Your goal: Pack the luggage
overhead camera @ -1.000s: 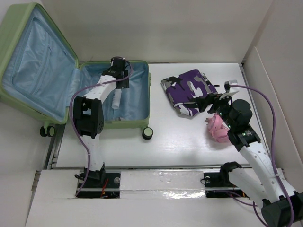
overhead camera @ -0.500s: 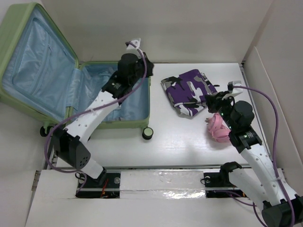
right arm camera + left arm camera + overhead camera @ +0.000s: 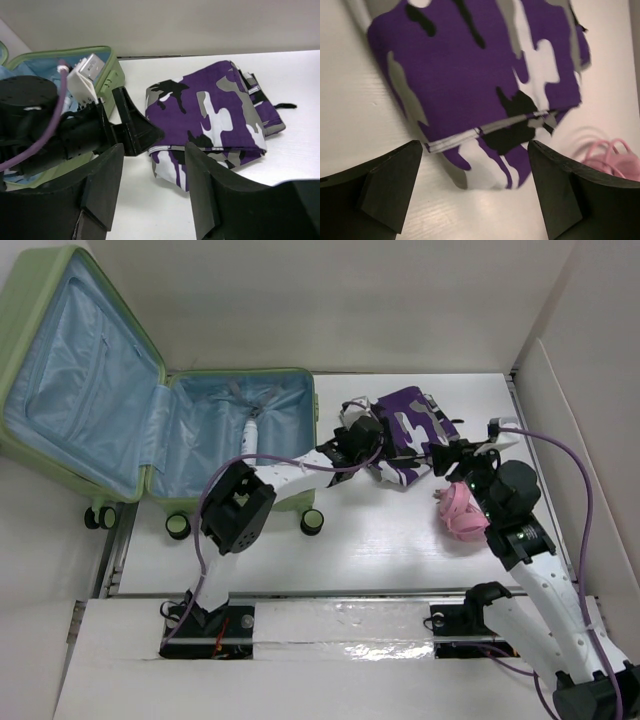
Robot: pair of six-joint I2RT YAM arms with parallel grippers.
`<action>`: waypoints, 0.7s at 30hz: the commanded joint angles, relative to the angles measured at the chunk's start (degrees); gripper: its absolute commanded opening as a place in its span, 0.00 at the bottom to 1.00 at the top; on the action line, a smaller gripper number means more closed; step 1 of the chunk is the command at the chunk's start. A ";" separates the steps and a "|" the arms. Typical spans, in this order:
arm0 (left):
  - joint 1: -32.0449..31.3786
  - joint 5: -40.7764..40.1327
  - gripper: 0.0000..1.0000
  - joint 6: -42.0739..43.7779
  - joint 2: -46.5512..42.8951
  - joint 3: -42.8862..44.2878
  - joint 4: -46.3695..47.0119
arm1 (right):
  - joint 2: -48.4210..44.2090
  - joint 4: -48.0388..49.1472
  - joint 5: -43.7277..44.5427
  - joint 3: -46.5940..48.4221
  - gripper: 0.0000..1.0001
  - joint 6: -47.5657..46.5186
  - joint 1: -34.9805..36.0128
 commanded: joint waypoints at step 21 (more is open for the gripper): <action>5.05 -3.14 0.64 -14.75 18.72 19.09 -10.30 | -1.84 2.48 -1.41 0.08 0.62 -0.05 0.40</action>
